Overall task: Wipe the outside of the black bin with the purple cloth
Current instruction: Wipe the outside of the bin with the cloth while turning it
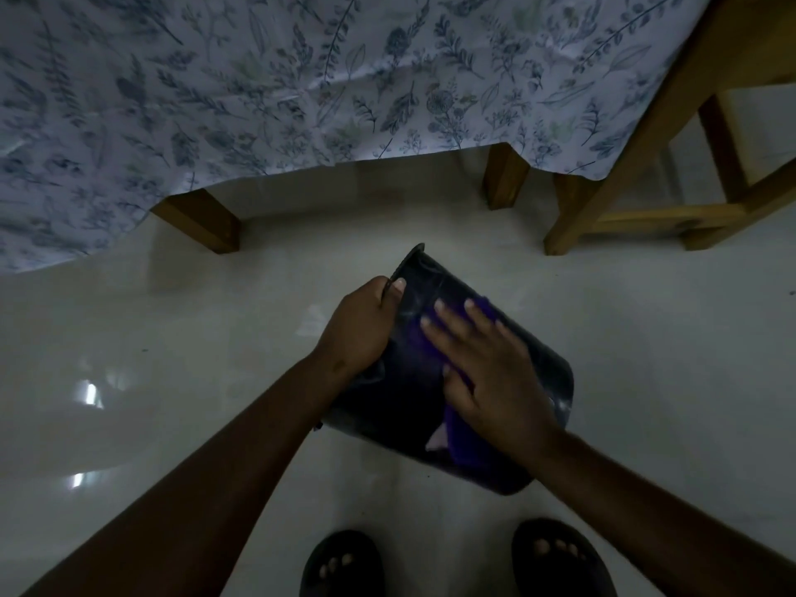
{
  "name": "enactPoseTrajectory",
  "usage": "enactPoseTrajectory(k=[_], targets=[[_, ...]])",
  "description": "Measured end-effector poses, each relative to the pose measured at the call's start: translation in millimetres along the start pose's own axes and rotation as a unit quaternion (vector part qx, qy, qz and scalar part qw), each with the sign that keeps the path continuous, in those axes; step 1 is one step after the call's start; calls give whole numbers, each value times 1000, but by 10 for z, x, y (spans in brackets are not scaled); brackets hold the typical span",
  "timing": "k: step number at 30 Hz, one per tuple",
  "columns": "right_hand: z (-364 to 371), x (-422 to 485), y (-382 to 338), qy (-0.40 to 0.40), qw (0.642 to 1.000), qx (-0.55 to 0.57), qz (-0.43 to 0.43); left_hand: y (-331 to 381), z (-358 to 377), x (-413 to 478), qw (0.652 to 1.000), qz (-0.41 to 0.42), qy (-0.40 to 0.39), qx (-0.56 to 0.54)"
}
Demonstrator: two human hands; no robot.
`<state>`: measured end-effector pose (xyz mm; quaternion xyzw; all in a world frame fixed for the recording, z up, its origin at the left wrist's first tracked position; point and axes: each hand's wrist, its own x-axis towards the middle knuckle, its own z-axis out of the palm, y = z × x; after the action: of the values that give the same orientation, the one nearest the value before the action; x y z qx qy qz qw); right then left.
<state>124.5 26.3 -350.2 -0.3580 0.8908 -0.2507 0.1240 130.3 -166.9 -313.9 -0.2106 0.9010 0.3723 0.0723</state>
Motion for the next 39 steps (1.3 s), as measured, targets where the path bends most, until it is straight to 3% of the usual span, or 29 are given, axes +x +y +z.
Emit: enactPoseTrajectory(k=[3,5,8,11,16,21,25,27,34,36,39], targets=[[-140,348,180,24,979,129,156,-3,0,-36,1000,-16,3,3],[-120,288,130,33,975,120,184,0,-13,-34,1000,-26,0,11],[58,-163,-162,15,995,-13,99,33,-7,81,998,-33,-17,43],[183,-395,-192,2,998,-51,34,140,3,175,999,-34,-24,33],[-34,-27,59,19,997,-27,71,30,-110,-182,995,-20,-59,-79],[-55,182,132,60,986,13,156,-82,-31,-307,998,-16,0,-63],[193,-425,-119,39,994,-101,27,24,11,-36,999,-6,20,-50],[210,-490,-97,19,994,-105,-24,18,27,-31,998,4,28,-50],[-189,477,171,60,986,70,139,-104,38,-214,998,-7,32,-49],[-119,323,71,49,990,4,133,-107,39,-199,998,-9,35,-41],[140,-256,-206,22,994,-104,34,-124,40,-156,998,-1,42,-40]])
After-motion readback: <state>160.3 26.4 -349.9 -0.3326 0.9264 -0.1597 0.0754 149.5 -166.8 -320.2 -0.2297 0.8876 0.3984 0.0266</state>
